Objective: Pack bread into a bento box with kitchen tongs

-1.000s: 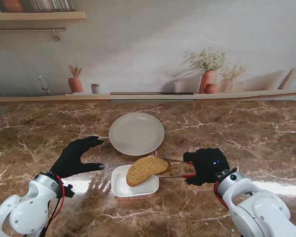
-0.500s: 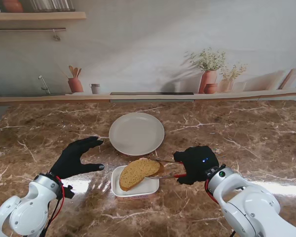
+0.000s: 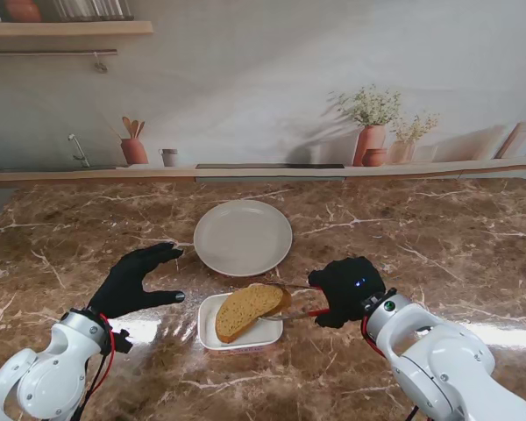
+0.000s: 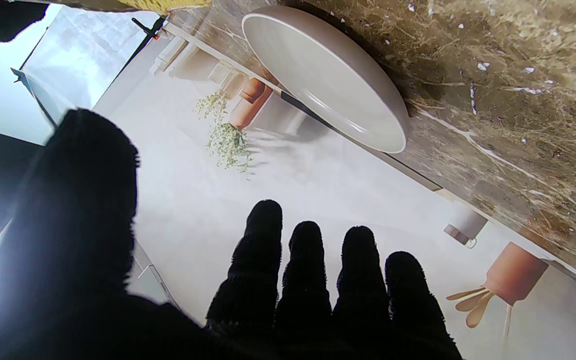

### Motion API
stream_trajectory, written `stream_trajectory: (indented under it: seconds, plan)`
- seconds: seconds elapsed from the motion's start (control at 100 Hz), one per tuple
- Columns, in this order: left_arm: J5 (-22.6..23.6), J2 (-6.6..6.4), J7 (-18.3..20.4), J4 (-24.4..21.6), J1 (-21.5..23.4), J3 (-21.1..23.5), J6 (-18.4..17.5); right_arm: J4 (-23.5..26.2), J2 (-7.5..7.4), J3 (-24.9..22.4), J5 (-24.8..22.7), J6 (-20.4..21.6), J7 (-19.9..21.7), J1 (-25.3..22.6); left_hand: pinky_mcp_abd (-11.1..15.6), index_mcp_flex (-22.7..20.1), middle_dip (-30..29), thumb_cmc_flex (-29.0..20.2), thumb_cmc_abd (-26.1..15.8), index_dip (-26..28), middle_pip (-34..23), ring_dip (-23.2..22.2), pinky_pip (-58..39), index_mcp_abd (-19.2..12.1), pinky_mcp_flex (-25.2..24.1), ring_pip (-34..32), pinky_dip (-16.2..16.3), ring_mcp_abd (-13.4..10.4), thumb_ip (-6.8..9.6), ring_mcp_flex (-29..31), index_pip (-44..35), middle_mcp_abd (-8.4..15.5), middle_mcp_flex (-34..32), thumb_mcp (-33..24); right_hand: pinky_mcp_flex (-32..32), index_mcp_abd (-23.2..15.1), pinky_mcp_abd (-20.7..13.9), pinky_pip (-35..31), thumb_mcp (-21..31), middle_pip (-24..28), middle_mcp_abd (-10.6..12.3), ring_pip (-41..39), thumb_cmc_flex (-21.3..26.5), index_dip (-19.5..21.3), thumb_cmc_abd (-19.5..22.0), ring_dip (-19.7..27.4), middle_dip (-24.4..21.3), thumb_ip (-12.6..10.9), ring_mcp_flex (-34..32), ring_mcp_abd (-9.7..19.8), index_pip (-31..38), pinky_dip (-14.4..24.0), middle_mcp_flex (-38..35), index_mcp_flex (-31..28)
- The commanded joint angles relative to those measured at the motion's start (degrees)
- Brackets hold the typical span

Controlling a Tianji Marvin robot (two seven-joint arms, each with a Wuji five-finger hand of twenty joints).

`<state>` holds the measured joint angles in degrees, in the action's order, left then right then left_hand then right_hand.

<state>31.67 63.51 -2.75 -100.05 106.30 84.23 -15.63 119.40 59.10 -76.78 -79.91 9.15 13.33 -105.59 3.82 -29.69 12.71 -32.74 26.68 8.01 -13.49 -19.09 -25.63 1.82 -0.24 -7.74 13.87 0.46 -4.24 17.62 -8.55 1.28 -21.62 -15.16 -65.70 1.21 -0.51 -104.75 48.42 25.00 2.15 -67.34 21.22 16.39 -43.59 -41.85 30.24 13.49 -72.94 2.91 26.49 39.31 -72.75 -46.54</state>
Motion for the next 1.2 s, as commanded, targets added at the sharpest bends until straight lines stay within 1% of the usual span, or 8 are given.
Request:
stream_trajectory:
  seconds: [0.0,0.22,0.3,0.33,0.38,0.45,0.75,1.19]
  plan:
    - [0.05,0.16,-0.25,0.29,0.4,-0.15,-0.07,0.53,-0.21,-0.46,-0.03,0.08,0.64,-0.45,3.48,0.2,-0.3,1.27,-0.42,0.0,0.22,0.7,1.59,-0.12,0.05,0.73,-0.75,-2.39,1.21,-1.57,-0.01,0.61,0.7,-1.59,-3.11,-2.51,-9.87,-6.89,7.59,0.38,1.69,-2.71,2.65,1.13,3.13,-1.94,-0.1,-7.45,-2.96,6.22,0.22,1.84,-0.37,-2.15]
    - [0.09,0.16,-0.33,0.36,0.44,-0.18,-0.14,0.73,-0.23,-1.09,-0.13,0.74,0.86,-0.57,3.48,0.21,-0.3,1.39,-0.28,0.0,0.22,0.7,1.78,-0.03,0.06,0.73,-0.86,-2.36,1.15,-1.59,0.0,0.6,0.7,-1.82,-3.06,-0.81,-10.95,-6.05,-0.18,0.75,1.82,-1.2,1.87,1.4,2.84,-1.63,0.05,-7.6,-2.97,6.8,-1.89,1.73,2.4,0.87]
    - [0.07,0.15,-0.26,0.38,0.44,-0.21,-0.16,0.84,-0.24,-1.22,-0.21,0.83,1.16,-0.65,3.4,0.22,-0.3,1.42,-0.22,0.0,0.23,0.72,1.86,-0.07,0.05,0.77,-0.9,-2.39,1.12,-1.67,-0.01,0.59,0.71,-1.89,-3.02,-0.32,-11.37,-5.57,-5.39,0.95,1.79,-0.61,2.48,1.77,4.64,-1.67,0.33,-8.17,-3.02,7.05,-2.52,1.68,3.34,1.62]
    - [0.05,0.15,-0.25,0.37,0.45,-0.22,-0.16,0.87,-0.24,-1.29,-0.19,0.86,1.19,-0.71,3.41,0.26,-0.31,1.46,-0.2,0.0,0.24,0.72,1.88,-0.13,0.05,0.75,-0.91,-2.38,1.11,-1.63,0.01,0.61,0.74,-1.9,-3.02,-0.21,-11.38,-5.56,-9.95,1.03,1.8,-0.39,2.98,2.04,6.58,-1.69,0.45,-9.17,-3.05,7.01,-2.73,1.71,3.61,1.8]
    - [0.06,0.15,-0.26,0.39,0.44,-0.23,-0.18,1.06,-0.23,-1.48,-0.24,0.87,1.38,-0.89,3.43,0.17,-0.3,1.49,-0.11,0.01,0.23,0.71,1.91,-0.08,0.07,0.74,-0.92,-2.36,1.08,-1.61,-0.03,0.57,0.72,-1.94,-2.98,-0.02,-11.46,-5.19,-12.64,0.96,1.8,0.38,0.5,2.12,6.76,-1.46,0.54,-10.28,-2.99,6.99,-3.17,1.6,4.58,2.58]
    - [0.07,0.14,-0.25,0.41,0.39,-0.21,-0.22,1.38,-0.22,-1.92,-0.19,1.03,1.66,-1.21,3.43,0.23,-0.29,1.54,-0.11,0.0,0.2,0.7,1.93,-0.06,0.08,0.72,-0.93,-2.39,1.06,-1.6,0.0,0.6,0.72,-1.98,-2.9,0.19,-11.46,-4.64,-10.9,0.93,1.87,1.47,-2.02,2.25,6.38,-1.19,0.61,-11.3,-3.0,6.88,-3.65,1.42,5.49,3.34]
    - [0.28,0.17,-0.53,0.69,0.12,-0.27,-0.57,2.55,0.16,-4.98,0.8,0.18,0.23,-3.19,3.45,0.15,-0.25,1.71,-0.05,0.01,0.13,0.68,1.96,-0.19,0.1,0.67,-0.94,-2.42,0.97,-1.59,-0.03,0.66,0.69,-2.15,-2.65,0.2,-11.4,-4.03,-9.16,0.95,1.93,2.47,-5.63,2.55,6.8,-1.09,0.71,-11.05,-2.84,6.69,-3.99,1.26,6.42,3.79]
    - [0.31,0.17,-0.65,0.85,-0.18,-0.8,-0.76,-7.07,1.79,-8.2,9.69,-14.01,-10.28,-3.3,3.41,0.24,-0.3,1.76,-0.31,-0.03,0.22,0.73,1.97,-0.12,0.09,0.71,-0.93,-2.47,0.99,-1.66,0.06,0.73,0.77,-2.05,-1.83,-0.16,-9.81,-3.53,-7.82,1.17,1.45,2.96,-5.4,3.35,6.14,-1.13,0.56,-10.53,-2.85,5.14,-3.55,1.11,6.08,2.85]
